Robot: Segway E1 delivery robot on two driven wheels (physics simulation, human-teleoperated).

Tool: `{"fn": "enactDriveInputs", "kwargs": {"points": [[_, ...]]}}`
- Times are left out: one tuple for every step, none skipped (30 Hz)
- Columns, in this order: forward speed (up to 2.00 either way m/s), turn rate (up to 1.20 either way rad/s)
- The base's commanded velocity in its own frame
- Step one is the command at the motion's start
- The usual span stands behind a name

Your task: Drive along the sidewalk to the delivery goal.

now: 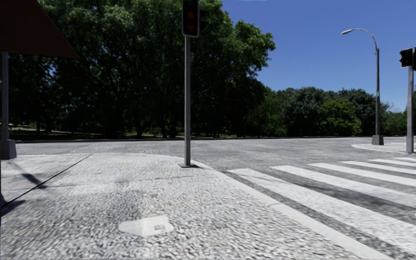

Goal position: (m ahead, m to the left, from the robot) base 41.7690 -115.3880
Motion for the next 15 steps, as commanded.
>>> {"fn": "enactDriveInputs", "kwargs": {"points": [[1.6, -0.54], [1.59, -0.54], [1.58, -0.54], [1.58, -0.54], [1.57, -0.54], [1.57, -0.54], [1.57, -0.54], [1.57, -0.54], [1.54, -0.54], [1.49, -0.54], [1.44, -0.54], [1.39, -0.54], [1.39, -0.54], [1.38, -0.54], [1.36, -0.54]]}}
